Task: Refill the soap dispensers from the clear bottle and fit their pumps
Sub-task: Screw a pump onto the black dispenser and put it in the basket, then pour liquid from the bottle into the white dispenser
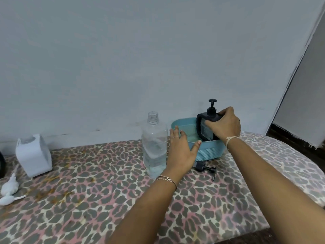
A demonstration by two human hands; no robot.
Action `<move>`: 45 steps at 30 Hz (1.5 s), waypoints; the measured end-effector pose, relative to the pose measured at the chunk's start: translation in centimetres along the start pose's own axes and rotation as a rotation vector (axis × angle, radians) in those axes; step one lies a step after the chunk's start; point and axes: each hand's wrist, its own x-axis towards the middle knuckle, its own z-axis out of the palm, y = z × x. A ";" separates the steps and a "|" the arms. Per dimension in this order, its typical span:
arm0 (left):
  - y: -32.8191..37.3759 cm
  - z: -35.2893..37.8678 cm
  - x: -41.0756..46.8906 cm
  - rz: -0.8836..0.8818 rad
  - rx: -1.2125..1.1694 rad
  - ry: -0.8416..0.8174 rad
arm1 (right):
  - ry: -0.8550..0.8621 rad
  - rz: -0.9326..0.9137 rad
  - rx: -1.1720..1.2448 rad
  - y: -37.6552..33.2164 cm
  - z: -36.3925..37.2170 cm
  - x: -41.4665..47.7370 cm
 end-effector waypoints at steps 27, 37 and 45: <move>2.0 -2.5 -5.6 0.041 -0.242 0.127 | 0.066 -0.034 -0.241 -1.2 -1.5 -7.8; -2.2 -7.9 -12.7 -0.116 -0.356 0.450 | 0.008 -0.592 -0.045 -5.1 1.0 -21.0; -9.0 -14.4 -15.3 -0.276 -0.292 0.563 | -0.358 -0.682 0.054 -11.5 6.8 -25.4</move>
